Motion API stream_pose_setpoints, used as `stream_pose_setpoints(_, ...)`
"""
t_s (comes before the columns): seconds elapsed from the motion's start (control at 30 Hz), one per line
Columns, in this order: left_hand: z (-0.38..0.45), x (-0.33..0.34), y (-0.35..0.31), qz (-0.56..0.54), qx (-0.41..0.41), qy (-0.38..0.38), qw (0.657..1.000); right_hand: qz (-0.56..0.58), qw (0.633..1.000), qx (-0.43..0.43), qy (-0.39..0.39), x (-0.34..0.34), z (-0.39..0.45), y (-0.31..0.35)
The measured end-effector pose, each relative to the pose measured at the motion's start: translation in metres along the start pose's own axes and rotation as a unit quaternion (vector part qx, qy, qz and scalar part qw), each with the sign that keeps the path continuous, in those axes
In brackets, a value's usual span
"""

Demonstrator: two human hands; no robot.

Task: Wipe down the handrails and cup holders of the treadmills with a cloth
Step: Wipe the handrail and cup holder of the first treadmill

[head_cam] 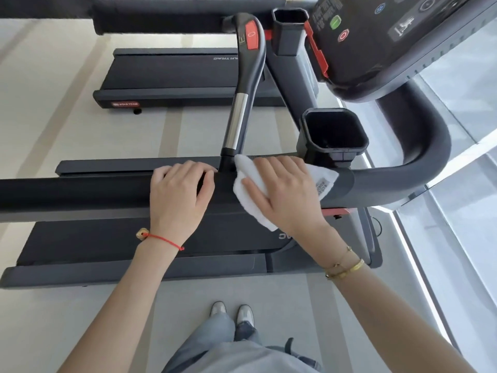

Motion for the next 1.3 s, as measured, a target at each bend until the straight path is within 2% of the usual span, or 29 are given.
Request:
stream_pose_setpoints(0.07,0.000,0.000,0.000,0.001,-0.001,0.001,1.000,-0.010,1.000,-0.002,0.007,-0.002,-0.005,-0.020)
stream_pose_setpoints(0.2,0.000,0.000,0.000,-0.002,-0.003,-0.002,1.000,-0.042,0.995,0.092,0.021,-0.008,-0.016,-0.063)
stream_pose_setpoints(0.3,0.000,0.001,-0.001,0.002,-0.011,0.007,1.000,-0.049,0.989,0.137,0.026,-0.007,-0.008,-0.049)
stream_pose_setpoints(0.43,0.000,0.002,0.000,0.009,-0.006,0.011,1.000,0.006,0.997,0.064,0.032,-0.001,0.005,0.012)
stream_pose_setpoints(0.57,-0.001,0.001,0.001,0.003,-0.003,0.010,1.000,0.008,1.000,0.023,0.009,-0.005,-0.007,-0.011)
stream_pose_setpoints(0.67,0.000,0.001,0.000,0.005,-0.011,0.013,1.000,-0.035,0.994,0.104,-0.008,-0.011,-0.019,-0.055)
stream_pose_setpoints(0.77,0.001,0.002,0.000,0.017,-0.022,0.030,0.999,-0.079,0.981,0.177,-0.007,-0.007,-0.014,-0.049)
stream_pose_setpoints(0.9,0.001,0.002,0.000,0.028,-0.020,0.051,0.998,-0.019,0.995,0.097,0.008,0.003,0.005,0.010)
stream_pose_setpoints(1.03,0.000,0.001,-0.001,0.021,-0.020,0.047,0.998,0.000,1.000,-0.002,-0.002,-0.001,-0.008,0.000)
stream_pose_setpoints(1.1,0.000,0.001,0.000,0.015,-0.021,0.046,0.999,-0.013,1.000,0.006,-0.006,-0.006,-0.019,-0.028)
stream_pose_setpoints(1.2,0.000,0.000,-0.001,0.009,-0.024,0.043,0.999,-0.043,0.997,0.069,-0.010,-0.012,-0.029,-0.065)
stream_pose_setpoints(1.3,0.000,-0.002,-0.002,-0.007,-0.022,0.052,0.998,-0.061,0.992,0.108,-0.013,-0.011,-0.025,-0.060)
Point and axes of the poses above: each hand's wrist, its own z-axis towards the middle knuckle, its own x-axis out of the palm, y = z × x, the point moved 5 cm from there along z, towards the middle knuckle, and after that the axes turned 14 degrees about -z, right-handed, at the moved point
